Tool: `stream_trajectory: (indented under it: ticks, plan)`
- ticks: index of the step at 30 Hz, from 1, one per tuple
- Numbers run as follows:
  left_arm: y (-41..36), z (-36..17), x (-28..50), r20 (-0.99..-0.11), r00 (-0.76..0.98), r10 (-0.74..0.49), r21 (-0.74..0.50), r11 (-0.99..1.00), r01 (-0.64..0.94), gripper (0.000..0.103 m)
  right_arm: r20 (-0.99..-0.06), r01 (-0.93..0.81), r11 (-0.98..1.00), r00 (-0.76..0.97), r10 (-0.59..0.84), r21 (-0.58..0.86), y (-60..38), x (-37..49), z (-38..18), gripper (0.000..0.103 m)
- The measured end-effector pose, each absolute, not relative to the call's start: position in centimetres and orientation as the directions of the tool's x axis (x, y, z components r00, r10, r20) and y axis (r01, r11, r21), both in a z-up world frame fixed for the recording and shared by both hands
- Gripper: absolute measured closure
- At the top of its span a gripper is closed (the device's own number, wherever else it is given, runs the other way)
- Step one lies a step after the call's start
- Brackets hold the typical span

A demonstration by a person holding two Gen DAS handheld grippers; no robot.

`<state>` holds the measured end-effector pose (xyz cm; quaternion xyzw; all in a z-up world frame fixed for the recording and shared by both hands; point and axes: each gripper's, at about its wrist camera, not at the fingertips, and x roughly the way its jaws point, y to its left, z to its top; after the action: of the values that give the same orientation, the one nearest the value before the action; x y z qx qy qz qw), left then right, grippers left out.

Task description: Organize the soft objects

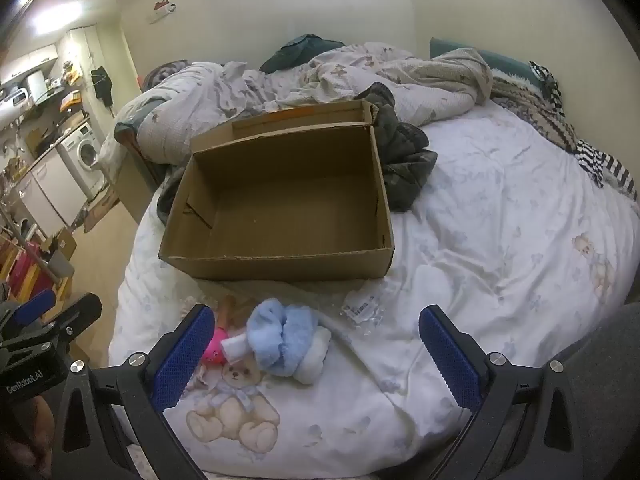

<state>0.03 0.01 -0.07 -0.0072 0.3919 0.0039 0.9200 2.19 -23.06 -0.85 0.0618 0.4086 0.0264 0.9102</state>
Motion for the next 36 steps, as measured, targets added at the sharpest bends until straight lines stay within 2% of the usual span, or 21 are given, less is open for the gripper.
stream_trajectory:
  ticks: [36]
  plan:
    - [-0.38, 0.23, 0.15, -0.727, 0.687, -0.011, -0.01, 1.0, 0.005, 0.0, -0.747, 0.008, 0.99, 0.657, 0.103, 0.144, -23.07, 2.32, -1.14, 0.0]
